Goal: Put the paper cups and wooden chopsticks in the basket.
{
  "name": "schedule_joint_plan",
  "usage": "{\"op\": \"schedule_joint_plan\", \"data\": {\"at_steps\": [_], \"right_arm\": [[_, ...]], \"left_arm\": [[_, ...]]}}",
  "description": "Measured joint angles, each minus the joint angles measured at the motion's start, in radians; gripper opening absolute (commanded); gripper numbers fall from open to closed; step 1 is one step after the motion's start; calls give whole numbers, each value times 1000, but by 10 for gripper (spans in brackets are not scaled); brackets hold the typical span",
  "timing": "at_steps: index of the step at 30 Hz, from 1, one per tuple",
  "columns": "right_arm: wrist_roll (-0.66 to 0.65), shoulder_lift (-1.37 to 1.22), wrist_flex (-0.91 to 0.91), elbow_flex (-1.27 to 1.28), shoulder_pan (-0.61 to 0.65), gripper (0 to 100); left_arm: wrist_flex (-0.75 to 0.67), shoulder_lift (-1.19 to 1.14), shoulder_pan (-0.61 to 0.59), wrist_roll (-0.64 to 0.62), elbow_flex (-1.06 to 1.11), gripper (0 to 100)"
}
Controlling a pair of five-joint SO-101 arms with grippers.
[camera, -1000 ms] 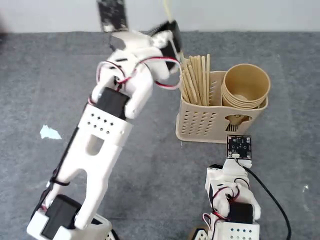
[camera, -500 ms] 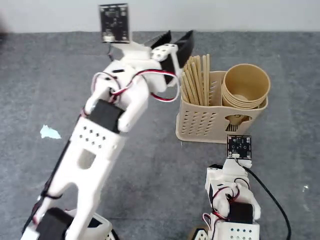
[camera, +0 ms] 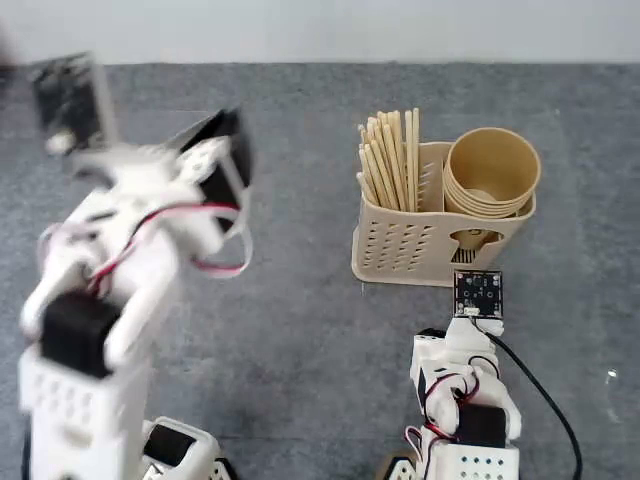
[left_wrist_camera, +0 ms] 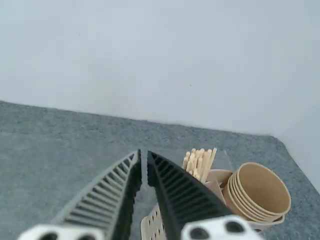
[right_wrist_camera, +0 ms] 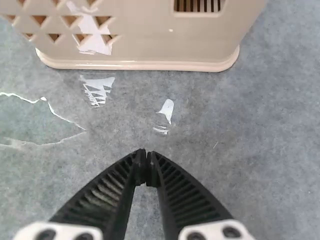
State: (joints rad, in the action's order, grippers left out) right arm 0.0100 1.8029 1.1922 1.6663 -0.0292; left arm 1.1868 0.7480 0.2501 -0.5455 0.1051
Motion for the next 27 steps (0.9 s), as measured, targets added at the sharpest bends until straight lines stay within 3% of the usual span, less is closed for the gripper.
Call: {"op": "schedule_joint_plan", "data": {"at_steps": [8,21,27], "right_arm": [[0,0,2,0,0,9],[2,0,58,0,35,9],[2,0,54,2,60,9]], "left_arm": [[43,318,-46,21,301,12],[-178,876,-49,141,1056,12],[-204,1054,-138,144,1269,12]]}}
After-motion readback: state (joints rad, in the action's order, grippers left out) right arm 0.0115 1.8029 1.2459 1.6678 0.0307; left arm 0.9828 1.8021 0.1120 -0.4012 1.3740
